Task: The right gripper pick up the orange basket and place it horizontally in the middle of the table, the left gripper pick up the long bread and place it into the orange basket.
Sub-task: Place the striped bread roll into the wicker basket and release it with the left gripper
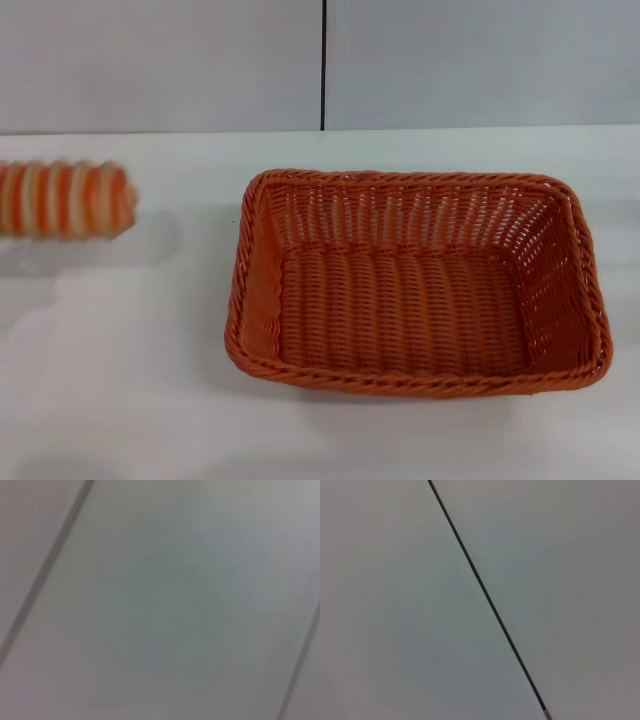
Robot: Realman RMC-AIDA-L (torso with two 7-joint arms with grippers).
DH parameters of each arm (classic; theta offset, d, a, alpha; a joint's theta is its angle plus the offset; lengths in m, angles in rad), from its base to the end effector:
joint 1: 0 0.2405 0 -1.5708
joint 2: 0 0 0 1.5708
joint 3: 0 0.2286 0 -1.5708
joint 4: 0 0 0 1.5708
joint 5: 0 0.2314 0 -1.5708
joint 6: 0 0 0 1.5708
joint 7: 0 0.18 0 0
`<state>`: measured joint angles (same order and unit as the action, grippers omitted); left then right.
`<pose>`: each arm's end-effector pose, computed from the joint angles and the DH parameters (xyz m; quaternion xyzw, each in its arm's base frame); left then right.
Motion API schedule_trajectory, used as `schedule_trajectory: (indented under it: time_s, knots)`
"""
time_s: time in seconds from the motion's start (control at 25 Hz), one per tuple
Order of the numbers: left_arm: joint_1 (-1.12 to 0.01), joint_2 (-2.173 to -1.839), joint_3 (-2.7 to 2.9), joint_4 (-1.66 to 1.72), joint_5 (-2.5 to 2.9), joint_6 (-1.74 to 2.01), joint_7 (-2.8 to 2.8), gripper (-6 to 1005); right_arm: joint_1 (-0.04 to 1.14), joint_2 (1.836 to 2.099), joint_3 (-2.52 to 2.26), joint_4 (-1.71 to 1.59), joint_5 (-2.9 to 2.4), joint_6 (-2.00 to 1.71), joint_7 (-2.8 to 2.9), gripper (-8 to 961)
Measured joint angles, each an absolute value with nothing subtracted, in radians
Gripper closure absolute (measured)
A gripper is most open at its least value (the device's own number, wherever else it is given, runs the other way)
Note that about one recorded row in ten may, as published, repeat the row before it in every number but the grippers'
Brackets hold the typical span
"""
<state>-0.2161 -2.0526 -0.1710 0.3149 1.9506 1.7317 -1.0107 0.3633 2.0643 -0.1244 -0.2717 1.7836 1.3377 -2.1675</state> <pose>-0.3601 0.2455 0.0608 -0.7020 -0.3204 -0.4524 0.4471 0.3698 0.3367 0.0888 -0.5953 0.3517 0.4551 0.5611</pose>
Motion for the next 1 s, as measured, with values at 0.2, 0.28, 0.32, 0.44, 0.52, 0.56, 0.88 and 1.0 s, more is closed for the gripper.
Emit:
schedule_trajectory:
  time_s: [0.2, 0.28, 0.32, 0.44, 0.52, 0.56, 0.88, 1.0]
  knots:
    - [-0.307, -2.058, -0.146, 0.238, 1.959, 1.764, -1.001, 868, 0.366, 2.065, -0.129, -0.261, 1.784, 1.338, -2.168, 395]
    - [-0.343, -2.059, -0.109, 0.203, 1.964, 1.755, -0.987, 870, 0.366, 2.066, -0.129, -0.258, 1.784, 1.338, -2.168, 395]
    - [-0.39, -2.061, -0.035, 0.159, 1.965, 1.74, -0.963, 871, 0.366, 2.066, -0.129, -0.257, 1.784, 1.338, -2.168, 395]
    - [-0.445, -2.064, 0.071, 0.106, 1.965, 1.716, -0.938, 874, 0.362, 2.068, -0.125, -0.255, 1.784, 1.338, -2.168, 395]
    - [-0.476, -2.067, 0.148, 0.088, 1.966, 1.693, -0.932, 875, 0.359, 2.068, -0.123, -0.253, 1.784, 1.338, -2.168, 395]
    - [-0.476, -2.067, 0.148, 0.088, 1.966, 1.693, -0.932, 876, 0.359, 2.068, -0.123, -0.253, 1.784, 1.338, -2.168, 395]
    - [-0.539, -2.072, 0.328, 0.04, 1.967, 1.625, -0.885, 836, 0.359, 2.068, -0.121, -0.248, 1.785, 1.338, -2.169, 394]
    - [-0.543, -2.072, 0.339, 0.027, 1.966, 1.61, -0.885, 815, 0.363, 2.068, -0.121, -0.248, 1.784, 1.338, -2.169, 394]
